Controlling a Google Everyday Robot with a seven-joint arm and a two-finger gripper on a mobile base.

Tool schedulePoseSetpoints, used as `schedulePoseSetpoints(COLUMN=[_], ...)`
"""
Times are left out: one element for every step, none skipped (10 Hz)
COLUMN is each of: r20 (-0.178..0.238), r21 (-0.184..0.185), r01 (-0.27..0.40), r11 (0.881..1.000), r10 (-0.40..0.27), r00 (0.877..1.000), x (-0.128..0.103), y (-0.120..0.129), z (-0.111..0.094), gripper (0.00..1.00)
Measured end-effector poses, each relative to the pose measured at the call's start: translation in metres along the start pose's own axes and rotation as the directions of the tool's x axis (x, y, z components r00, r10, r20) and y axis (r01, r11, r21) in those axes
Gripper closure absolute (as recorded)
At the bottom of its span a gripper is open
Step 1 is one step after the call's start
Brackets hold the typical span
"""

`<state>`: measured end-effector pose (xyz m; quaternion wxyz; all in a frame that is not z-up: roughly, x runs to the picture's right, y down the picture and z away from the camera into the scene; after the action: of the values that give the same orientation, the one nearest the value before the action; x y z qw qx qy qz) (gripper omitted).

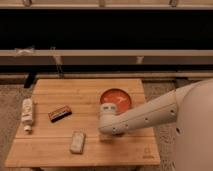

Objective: Drag the pepper across the table

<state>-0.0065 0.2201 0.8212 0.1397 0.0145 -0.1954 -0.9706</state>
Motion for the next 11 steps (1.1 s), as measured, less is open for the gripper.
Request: schedulePoseSetpoints(r20=[0.002, 0.004, 0.005, 0.016, 0.015, 0.006, 0.006, 0.003, 0.000, -0.005, -0.009], r21=[0.004, 0.006, 0.007, 0.005, 0.005, 0.006, 0.004, 0.001, 0.000, -0.002, -0.004], r01=[-0.002, -0.002, 0.001, -0.004, -0.003, -0.002, -0.005, -0.004, -0.001, 0.005, 0.010], r11=[1.000, 1.000, 1.000, 1.000, 1.000, 1.000, 1.000, 1.000, 1.000, 1.000, 1.000], r10=[0.002, 0.002, -0.001, 0.004, 0.003, 0.002, 0.005, 0.004, 0.001, -0.005, -0.010], r00=[1.000, 1.000, 1.000, 1.000, 1.000, 1.000, 1.000, 1.000, 1.000, 1.000, 1.000], x=[0.000, -0.001, -0.001, -0.007, -0.007, -0.004, -0.006, -0.005, -0.003, 0.001, 0.004], y=[0.000, 0.000, -0.002, 0.000, 0.001, 0.001, 0.003, 0.004, 0.005, 0.006, 0.008], z=[0.001, 0.002, 0.001, 0.000, -0.001, -0.002, -0.004, -0.006, -0.008, -0.010, -0.011], gripper=[0.51, 0.58, 0.68, 0.80, 0.90, 0.98, 1.00, 1.00, 1.00, 1.00, 1.00])
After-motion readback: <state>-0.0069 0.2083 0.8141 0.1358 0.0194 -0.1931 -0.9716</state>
